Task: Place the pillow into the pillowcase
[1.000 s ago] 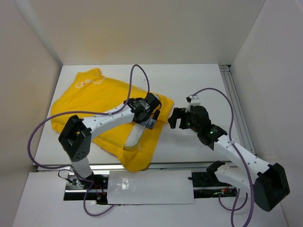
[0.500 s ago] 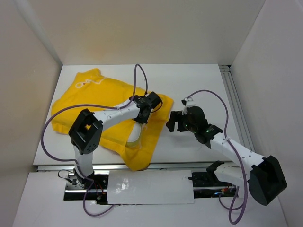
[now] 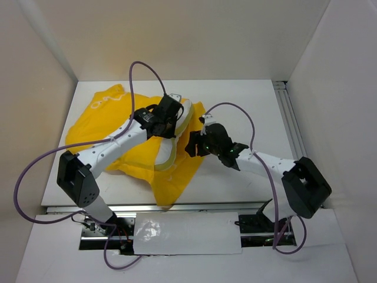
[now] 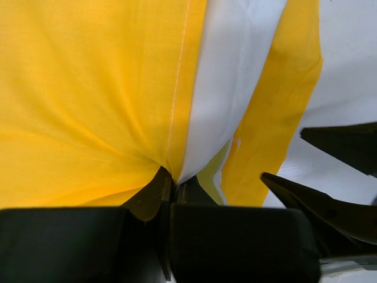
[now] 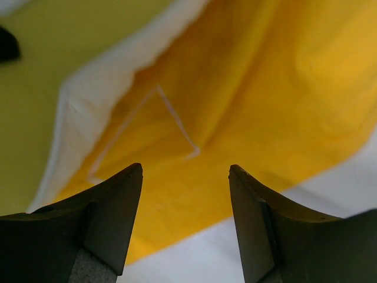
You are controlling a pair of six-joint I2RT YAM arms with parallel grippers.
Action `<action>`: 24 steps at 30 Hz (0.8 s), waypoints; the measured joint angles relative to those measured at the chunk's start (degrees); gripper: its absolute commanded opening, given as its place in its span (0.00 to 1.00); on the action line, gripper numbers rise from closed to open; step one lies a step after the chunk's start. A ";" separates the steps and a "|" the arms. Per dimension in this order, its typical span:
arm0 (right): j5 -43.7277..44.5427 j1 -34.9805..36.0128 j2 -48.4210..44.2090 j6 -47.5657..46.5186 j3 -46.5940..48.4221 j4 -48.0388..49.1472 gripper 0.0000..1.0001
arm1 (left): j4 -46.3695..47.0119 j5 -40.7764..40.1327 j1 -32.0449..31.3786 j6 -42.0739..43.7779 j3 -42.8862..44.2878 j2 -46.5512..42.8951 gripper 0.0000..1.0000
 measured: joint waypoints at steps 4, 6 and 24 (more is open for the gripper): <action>1.20 0.85 4.59 1.97 2.75 4.44 0.68 | -0.35 1.36 0.28 -0.04 0.00 0.22 0.00; 2.36 1.16 7.52 2.82 4.50 5.66 0.68 | -0.35 1.68 0.39 -0.04 0.00 0.22 0.00; 13.07 2.80 26.03 5.07 13.33 9.38 0.00 | 0.15 4.96 2.47 -0.35 0.00 -0.90 0.00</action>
